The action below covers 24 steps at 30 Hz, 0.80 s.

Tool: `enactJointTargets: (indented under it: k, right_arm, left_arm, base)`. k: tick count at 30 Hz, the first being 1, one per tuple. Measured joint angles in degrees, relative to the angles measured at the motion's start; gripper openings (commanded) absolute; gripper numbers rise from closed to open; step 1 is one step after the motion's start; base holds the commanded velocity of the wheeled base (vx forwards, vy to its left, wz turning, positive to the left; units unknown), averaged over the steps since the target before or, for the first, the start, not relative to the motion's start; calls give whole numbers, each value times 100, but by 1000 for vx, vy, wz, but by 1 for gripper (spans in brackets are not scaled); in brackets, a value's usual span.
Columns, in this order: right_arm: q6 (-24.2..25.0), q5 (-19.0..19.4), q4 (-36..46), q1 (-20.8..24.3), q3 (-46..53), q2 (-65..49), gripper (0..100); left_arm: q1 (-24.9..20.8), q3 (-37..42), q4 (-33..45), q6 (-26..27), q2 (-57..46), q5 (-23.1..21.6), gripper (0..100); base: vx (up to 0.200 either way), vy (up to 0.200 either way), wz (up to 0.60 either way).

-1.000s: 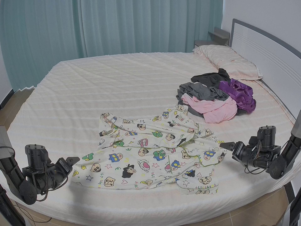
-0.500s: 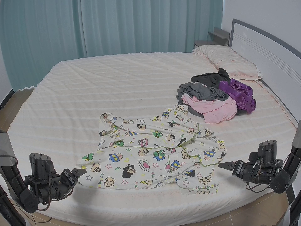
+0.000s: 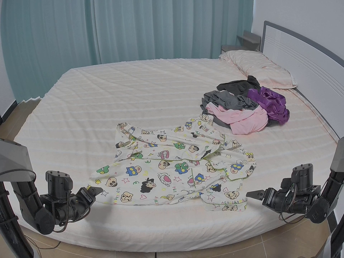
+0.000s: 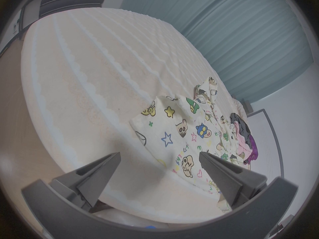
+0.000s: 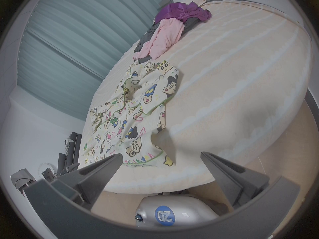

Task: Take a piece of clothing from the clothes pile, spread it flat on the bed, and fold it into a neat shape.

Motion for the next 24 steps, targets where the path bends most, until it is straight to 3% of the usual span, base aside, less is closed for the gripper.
enactJointTargets:
  k: [12,13,19,24]
  right_arm:
    - [-1,-2,-362,38,24,118,100]
    - [-6,-2,-368,38,30,129,100]
    - [-69,-22,-378,69,28,293,100]
    - [-463,-29,-490,193,27,467,100]
  left_arm:
    - [60,-1163,40,-35,907,596,100]
    - [66,-1197,51,-35,951,601,0]
    - [90,-1250,51,-30,1125,621,0]
    - [95,-1053,32,-29,1056,627,0]
  base:
    - [0,0,0]
    - [0,0,0]
    - [0,0,0]
    - [0,0,0]
